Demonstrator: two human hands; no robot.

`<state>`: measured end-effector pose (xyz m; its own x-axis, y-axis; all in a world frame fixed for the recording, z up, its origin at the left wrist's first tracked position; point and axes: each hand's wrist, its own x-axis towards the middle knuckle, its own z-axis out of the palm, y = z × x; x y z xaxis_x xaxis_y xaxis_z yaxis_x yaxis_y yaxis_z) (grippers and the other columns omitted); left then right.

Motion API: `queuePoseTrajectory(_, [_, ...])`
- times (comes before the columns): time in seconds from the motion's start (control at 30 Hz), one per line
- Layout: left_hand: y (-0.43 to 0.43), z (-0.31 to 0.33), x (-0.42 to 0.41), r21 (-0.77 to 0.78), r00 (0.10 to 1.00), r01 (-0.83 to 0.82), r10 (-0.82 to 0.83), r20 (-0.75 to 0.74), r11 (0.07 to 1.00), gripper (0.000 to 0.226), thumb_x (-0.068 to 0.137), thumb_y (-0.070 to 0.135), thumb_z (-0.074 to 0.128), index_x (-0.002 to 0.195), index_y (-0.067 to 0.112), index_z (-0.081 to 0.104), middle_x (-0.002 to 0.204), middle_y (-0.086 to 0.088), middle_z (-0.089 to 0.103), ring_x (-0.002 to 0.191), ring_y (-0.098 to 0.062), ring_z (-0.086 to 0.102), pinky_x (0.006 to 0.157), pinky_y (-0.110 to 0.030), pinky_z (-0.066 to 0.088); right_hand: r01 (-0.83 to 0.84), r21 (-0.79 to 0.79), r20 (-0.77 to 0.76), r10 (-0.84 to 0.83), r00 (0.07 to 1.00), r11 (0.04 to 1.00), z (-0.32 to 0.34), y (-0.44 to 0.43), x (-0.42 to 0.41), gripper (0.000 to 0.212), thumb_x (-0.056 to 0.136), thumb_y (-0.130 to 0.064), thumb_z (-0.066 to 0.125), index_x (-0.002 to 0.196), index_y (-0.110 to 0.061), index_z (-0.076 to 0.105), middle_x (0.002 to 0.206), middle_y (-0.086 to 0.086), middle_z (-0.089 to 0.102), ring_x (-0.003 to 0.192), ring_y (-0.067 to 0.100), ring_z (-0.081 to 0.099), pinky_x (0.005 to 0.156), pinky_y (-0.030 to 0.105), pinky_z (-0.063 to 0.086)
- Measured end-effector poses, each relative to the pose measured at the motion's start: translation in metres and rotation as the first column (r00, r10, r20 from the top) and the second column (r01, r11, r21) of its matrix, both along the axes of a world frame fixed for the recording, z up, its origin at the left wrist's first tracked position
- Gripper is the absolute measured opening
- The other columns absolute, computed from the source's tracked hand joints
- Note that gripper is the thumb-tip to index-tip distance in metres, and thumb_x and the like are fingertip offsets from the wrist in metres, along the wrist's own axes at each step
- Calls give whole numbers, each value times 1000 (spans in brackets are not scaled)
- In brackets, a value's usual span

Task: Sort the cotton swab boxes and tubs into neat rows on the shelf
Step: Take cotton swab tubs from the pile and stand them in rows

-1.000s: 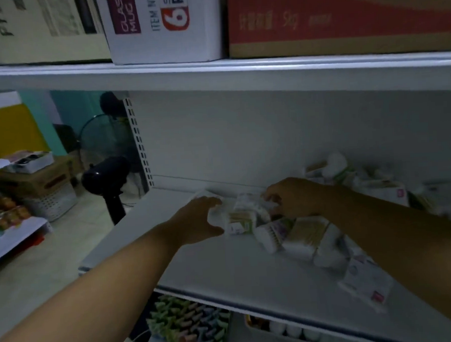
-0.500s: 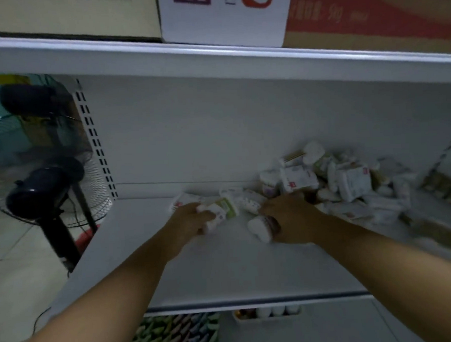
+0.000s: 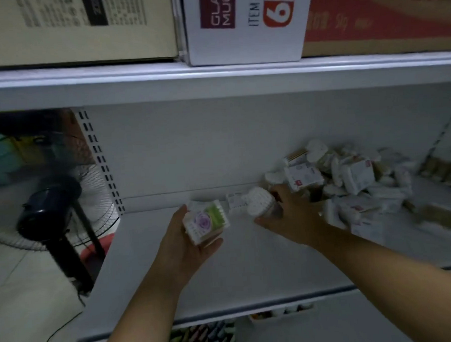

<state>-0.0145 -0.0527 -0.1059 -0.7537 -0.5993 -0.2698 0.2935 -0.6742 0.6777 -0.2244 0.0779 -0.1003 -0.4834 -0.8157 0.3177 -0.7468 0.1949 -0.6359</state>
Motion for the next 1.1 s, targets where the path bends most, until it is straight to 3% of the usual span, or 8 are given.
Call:
queuePoseTrajectory(0.13, [10, 12, -13, -163, 992, 115, -106, 62, 980, 47, 69, 15, 66, 115, 11, 55, 90, -11, 71, 72, -22, 70, 56, -31, 56, -4, -111, 100, 15, 995, 994, 23, 6, 6, 49, 57, -70, 67, 100, -56, 49, 97, -25, 59, 88, -11, 57, 71, 6, 46])
queuePoseTrajectory(0.3, [47, 39, -45, -545, 925, 367, -236, 298, 754, 53, 58, 33, 81, 107, 24, 64, 90, 3, 72, 78, -11, 67, 61, -25, 51, 20, -181, 456, 66, 888, 983, 47, 50, -17, 41, 70, -41, 79, 105, -32, 60, 98, -11, 70, 90, 4, 67, 74, 26, 57])
queuePoseTrajectory(0.4, [83, 53, -79, -630, 876, 480, -293, 384, 611, 68, 48, 46, 78, 111, 28, 61, 98, 5, 73, 84, -11, 68, 65, -26, 52, 99, -166, 588, 18, 809, 981, 59, 94, -41, 27, 76, -36, 76, 97, -34, 60, 93, -16, 70, 89, 6, 67, 66, 19, 53])
queuePoseTrajectory(0.53, [160, 67, -142, -673, 822, 565, -393, 411, 478, 54, 52, 45, 78, 104, 35, 66, 103, 4, 72, 92, -16, 68, 74, -36, 52, 147, 8, 713, -109, 693, 989, 64, 186, -83, 25, 88, -28, 61, 110, -26, 51, 106, -8, 58, 94, 9, 58, 64, 32, 57])
queuePoseTrajectory(0.73, [293, 73, -238, -617, 808, 580, -474, 350, 532, 56, 48, 34, 80, 100, 17, 69, 87, -3, 71, 70, -12, 59, 58, -25, 35, 251, -41, 767, -131, 628, 967, 73, 344, -144, 31, 84, 6, 41, 99, -17, 55, 90, 4, 62, 74, 17, 62, 68, 34, 54])
queuePoseTrajectory(0.87, [378, 64, -299, -551, 771, 609, -588, 245, 570, 49, 58, 7, 76, 106, 11, 66, 81, -2, 72, 60, -9, 65, 49, -19, 47, 397, -50, 733, -236, 637, 917, 62, 441, -173, 34, 86, -3, 60, 118, -12, 53, 108, 7, 64, 88, 16, 63, 72, 35, 55])
queuePoseTrajectory(0.97, [437, 55, -341, -466, 744, 639, -647, 168, 613, 44, 70, 4, 67, 112, 16, 62, 91, -8, 72, 73, -19, 69, 66, -34, 57, 546, -59, 724, -341, 600, 836, 52, 507, -191, 28, 84, -12, 68, 109, -19, 57, 108, 4, 66, 91, 15, 65, 77, 36, 55])
queuePoseTrajectory(1.1, [505, 42, -394, -399, 693, 694, -706, 146, 599, 33, 87, 2, 54, 116, 17, 57, 93, -10, 69, 75, -21, 67, 63, -36, 57, 650, -56, 698, -436, 568, 758, 46, 579, -223, 24, 81, -25, 72, 102, -25, 59, 102, -5, 69, 92, 11, 66, 72, 30, 56])
